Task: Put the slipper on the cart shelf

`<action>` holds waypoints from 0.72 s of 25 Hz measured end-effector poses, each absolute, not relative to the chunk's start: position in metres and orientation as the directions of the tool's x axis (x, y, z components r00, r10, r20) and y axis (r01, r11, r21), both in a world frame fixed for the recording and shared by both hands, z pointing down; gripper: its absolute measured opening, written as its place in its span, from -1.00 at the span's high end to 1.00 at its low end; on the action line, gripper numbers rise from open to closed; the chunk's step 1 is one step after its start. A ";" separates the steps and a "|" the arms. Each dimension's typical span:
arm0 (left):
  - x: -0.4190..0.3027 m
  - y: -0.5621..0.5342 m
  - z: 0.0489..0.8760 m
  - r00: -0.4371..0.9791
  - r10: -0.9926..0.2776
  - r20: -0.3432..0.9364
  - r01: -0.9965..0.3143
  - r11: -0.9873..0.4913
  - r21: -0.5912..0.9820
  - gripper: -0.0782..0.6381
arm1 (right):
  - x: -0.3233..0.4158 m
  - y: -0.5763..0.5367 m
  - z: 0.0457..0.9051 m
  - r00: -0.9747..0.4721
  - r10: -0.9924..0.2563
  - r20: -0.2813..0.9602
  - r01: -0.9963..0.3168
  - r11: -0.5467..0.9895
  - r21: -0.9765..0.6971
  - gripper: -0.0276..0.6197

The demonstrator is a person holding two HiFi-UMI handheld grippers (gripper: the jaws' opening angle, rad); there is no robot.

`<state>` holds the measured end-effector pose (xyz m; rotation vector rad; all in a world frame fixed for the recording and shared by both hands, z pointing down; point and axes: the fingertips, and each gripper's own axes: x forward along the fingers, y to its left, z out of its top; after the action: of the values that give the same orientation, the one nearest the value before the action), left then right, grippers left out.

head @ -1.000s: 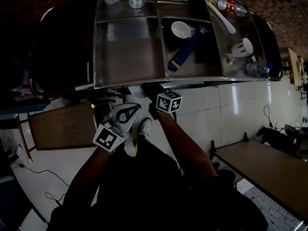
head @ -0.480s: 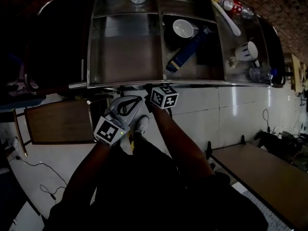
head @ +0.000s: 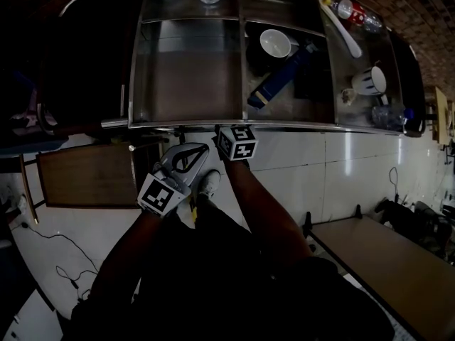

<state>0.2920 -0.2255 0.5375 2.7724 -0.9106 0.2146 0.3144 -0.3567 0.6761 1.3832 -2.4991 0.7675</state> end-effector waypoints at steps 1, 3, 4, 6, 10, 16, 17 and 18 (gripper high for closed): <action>0.291 -0.226 0.537 0.795 -0.571 0.205 -0.602 -0.783 0.155 0.78 | 0.317 -0.358 0.677 -0.529 -0.746 0.405 -0.846 0.424 -0.323 0.63; 0.289 -0.226 0.537 0.791 -0.576 0.207 -0.607 -0.780 0.150 0.78 | 0.323 -0.363 0.675 -0.487 -0.765 0.422 -0.873 0.403 -0.276 0.60; 0.288 -0.226 0.537 0.789 -0.577 0.208 -0.609 -0.779 0.148 0.78 | 0.325 -0.366 0.671 -0.467 -0.775 0.426 -0.883 0.393 -0.255 0.58; 0.288 -0.225 0.537 0.787 -0.581 0.208 -0.613 -0.776 0.148 0.78 | 0.329 -0.370 0.667 -0.439 -0.788 0.433 -0.899 0.377 -0.224 0.43; 0.286 -0.223 0.536 0.781 -0.589 0.208 -0.620 -0.771 0.146 0.78 | 0.334 -0.373 0.664 -0.404 -0.800 0.443 -0.915 0.357 -0.189 0.12; 0.284 -0.219 0.532 0.775 -0.597 0.210 -0.628 -0.767 0.136 0.78 | 0.338 -0.369 0.661 -0.379 -0.814 0.439 -0.924 0.360 -0.130 -0.22; 0.283 -0.219 0.531 0.772 -0.600 0.212 -0.631 -0.764 0.135 0.78 | 0.337 -0.367 0.660 -0.388 -0.815 0.431 -0.920 0.370 -0.128 -0.24; 0.282 -0.218 0.531 0.768 -0.602 0.216 -0.634 -0.762 0.132 0.78 | 0.336 -0.365 0.657 -0.398 -0.815 0.421 -0.916 0.381 -0.128 -0.25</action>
<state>0.2822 -0.2180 0.5310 2.7656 -0.9779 0.2377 0.3363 -0.3655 0.6573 1.5238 -2.3555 0.4967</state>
